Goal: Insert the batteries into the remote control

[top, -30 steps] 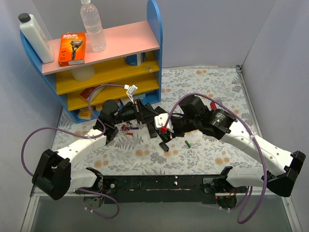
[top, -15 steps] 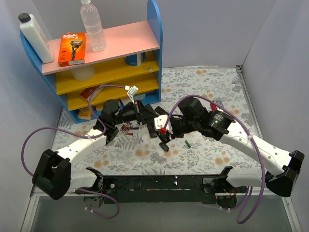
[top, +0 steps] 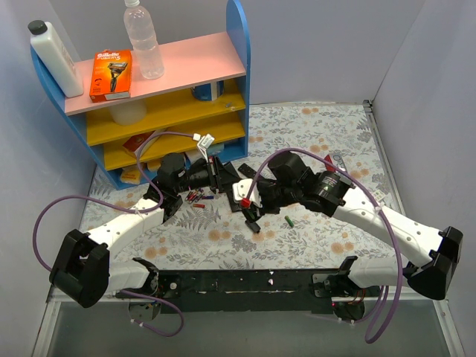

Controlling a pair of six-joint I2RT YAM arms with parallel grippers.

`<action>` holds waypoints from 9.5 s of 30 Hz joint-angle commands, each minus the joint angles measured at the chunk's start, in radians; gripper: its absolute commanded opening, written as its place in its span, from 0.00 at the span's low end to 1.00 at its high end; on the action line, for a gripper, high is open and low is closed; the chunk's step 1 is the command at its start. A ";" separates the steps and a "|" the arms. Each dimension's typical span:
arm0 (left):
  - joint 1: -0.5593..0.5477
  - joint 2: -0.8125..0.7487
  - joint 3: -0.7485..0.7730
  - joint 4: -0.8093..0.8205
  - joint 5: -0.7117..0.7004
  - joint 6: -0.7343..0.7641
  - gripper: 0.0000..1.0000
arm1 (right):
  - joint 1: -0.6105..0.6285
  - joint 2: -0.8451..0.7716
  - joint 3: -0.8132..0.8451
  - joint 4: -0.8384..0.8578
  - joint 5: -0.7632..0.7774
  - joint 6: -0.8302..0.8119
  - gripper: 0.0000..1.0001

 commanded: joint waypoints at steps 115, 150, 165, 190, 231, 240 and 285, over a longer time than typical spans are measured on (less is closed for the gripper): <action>0.041 -0.279 -0.147 -0.038 -0.277 0.034 0.00 | -0.265 -0.091 -0.254 0.438 0.007 0.924 0.74; 0.042 -0.319 -0.328 -0.126 -0.453 -0.055 0.00 | -0.328 0.174 -0.448 0.147 0.437 0.927 0.37; 0.041 -0.285 -0.334 -0.086 -0.439 -0.084 0.00 | -0.285 0.245 -0.421 0.138 0.492 0.924 0.15; 0.042 -0.182 -0.366 0.104 -0.378 -0.164 0.00 | 0.083 0.260 0.218 -0.272 0.480 0.855 0.01; 0.041 -0.121 -0.395 0.351 -0.245 -0.258 0.00 | 0.125 0.460 0.430 -0.369 0.538 0.821 0.07; 0.041 -0.143 -0.412 0.329 -0.275 -0.296 0.00 | 0.125 0.449 0.438 -0.387 0.532 0.807 0.24; 0.053 -0.126 -0.323 0.177 -0.222 -0.495 0.00 | 0.039 -0.195 -0.124 0.098 0.137 0.374 0.34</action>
